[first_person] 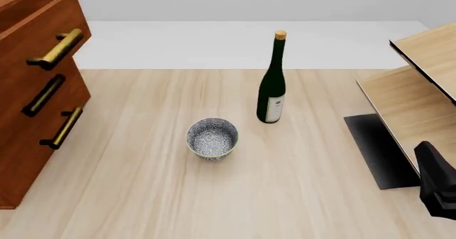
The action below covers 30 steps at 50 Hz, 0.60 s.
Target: Close the bottom drawer of the cabinet and open the top drawer.
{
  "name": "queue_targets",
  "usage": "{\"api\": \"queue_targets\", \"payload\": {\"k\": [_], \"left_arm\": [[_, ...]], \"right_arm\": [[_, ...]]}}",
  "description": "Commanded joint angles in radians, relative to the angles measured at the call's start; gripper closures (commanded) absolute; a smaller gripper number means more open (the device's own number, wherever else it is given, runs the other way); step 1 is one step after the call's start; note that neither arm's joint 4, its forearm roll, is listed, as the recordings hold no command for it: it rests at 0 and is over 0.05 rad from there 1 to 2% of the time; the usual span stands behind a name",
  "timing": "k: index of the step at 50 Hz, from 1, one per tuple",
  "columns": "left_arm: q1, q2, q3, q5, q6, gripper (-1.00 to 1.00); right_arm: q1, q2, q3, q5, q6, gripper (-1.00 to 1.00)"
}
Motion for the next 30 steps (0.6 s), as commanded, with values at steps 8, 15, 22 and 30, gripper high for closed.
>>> {"api": "queue_targets", "payload": {"k": [8,15,22,30], "left_arm": [[0.061,0.128,-0.371,0.465,-0.409,-1.00],[0.057,0.166,-0.465,0.601,-0.555,-1.00],[0.063,0.186,-0.524,0.675,-0.658,-1.00],[0.068,0.208,-0.561,0.729,-0.771,-1.00]], "right_arm": [[0.004,-0.021,0.000,0.021,-0.003,-1.00],[0.004,-0.022,0.001,0.021,-0.005,-1.00],[0.006,-0.023,0.001,0.022,-0.008,-1.00],[0.007,-0.022,0.001,0.021,-0.008,-1.00]]}}
